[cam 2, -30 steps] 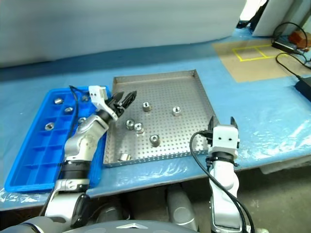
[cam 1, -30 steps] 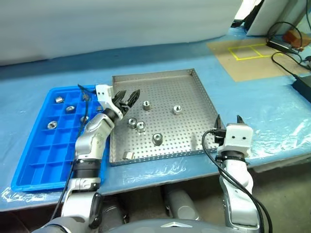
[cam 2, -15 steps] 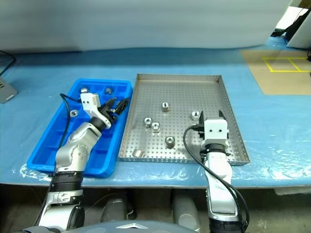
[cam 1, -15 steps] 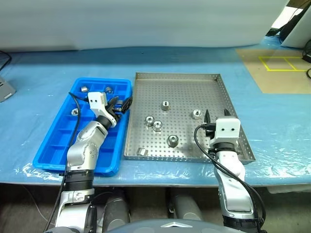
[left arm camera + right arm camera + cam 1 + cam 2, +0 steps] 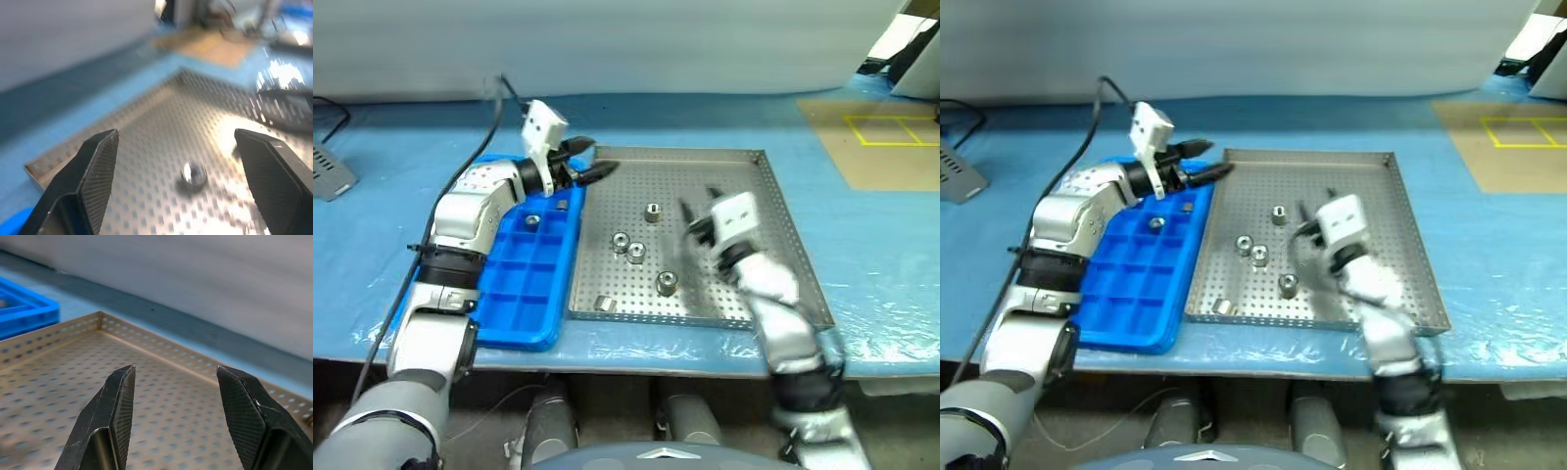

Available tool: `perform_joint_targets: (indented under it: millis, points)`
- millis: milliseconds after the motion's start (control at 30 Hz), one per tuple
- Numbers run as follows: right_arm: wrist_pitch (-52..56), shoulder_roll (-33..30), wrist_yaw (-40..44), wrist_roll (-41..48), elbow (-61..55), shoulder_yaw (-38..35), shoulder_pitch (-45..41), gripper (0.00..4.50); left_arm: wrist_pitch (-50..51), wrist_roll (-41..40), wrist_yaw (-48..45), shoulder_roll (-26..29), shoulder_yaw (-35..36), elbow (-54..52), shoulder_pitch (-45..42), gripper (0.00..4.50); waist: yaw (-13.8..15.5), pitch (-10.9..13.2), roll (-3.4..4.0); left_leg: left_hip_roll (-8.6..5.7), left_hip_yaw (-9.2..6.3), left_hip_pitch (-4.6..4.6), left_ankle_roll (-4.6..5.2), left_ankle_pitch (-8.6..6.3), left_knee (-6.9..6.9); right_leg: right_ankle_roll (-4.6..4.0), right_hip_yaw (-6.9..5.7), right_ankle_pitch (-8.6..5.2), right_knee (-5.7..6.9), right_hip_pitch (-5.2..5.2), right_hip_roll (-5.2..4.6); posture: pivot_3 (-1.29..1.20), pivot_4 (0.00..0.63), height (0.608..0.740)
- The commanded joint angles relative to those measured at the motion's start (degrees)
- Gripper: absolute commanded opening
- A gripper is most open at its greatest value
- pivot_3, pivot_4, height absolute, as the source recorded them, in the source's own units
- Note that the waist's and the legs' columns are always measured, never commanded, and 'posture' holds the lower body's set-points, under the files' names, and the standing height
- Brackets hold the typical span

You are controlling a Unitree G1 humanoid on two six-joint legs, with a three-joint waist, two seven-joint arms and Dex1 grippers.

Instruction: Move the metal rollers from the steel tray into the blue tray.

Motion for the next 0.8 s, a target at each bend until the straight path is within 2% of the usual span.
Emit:
perform_joint_targets:
  millis: [33,167,367,433,600,800]
  points:
    - [0.6,-1.3,7.6,6.2,0.0,0.6,-0.8,2.75,-6.7,6.3,-11.6,0.9,-7.1,6.8,-4.5,4.02,0.4,0.0,-0.03,0.0,0.0,-0.02,0.01,0.0,-0.01,-0.01,-0.02,0.0,-0.04,0.0,0.11,-0.29,0.15,0.74]
    - [1.0,-2.5,9.9,6.7,-0.9,1.6,-0.1,2.75,-21.3,14.3,-19.1,-0.4,-13.1,16.5,-9.2,4.02,1.2,0.0,-0.01,0.12,-0.01,-0.18,0.05,0.02,-0.05,-0.11,-0.13,-0.02,0.0,-0.16,0.23,-0.3,0.15,0.74]
    - [2.7,-2.4,10.8,6.9,-4.5,3.7,2.6,2.75,-38.4,22.3,-25.4,-4.2,-17.3,30.5,-14.9,4.02,1.5,0.0,-0.02,0.28,0.15,-0.15,0.05,-0.02,0.06,-0.14,-0.16,-0.04,-0.01,-0.07,0.14,-0.34,0.15,0.74]
    - [3.1,-2.3,10.0,6.4,-5.3,3.8,3.1,2.75,-44.7,26.8,-25.0,-4.7,-19.7,35.3,-16.0,4.02,1.5,0.0,-0.02,0.26,0.15,-0.1,0.05,-0.01,0.1,-0.18,-0.15,-0.01,0.01,-0.05,0.09,-0.35,0.15,0.74]
    - [4.8,-1.9,9.0,6.5,-8.6,4.7,5.2,2.75,-51.7,32.4,-21.9,-8.8,-21.2,42.8,-17.4,4.02,1.4,0.0,-0.03,0.29,0.14,-0.04,0.03,-0.01,0.09,-0.21,-0.16,0.02,0.01,-0.03,0.08,-0.4,0.15,0.74]
    - [8.3,-2.4,8.8,7.2,-13.6,4.9,7.0,2.75,-53.8,35.8,-14.0,-13.9,-19.8,47.6,-18.3,4.02,1.3,0.0,-0.05,0.27,0.15,-0.04,0.08,-0.04,0.11,-0.22,-0.16,0.02,-0.02,0.0,0.05,-0.43,0.15,0.74]
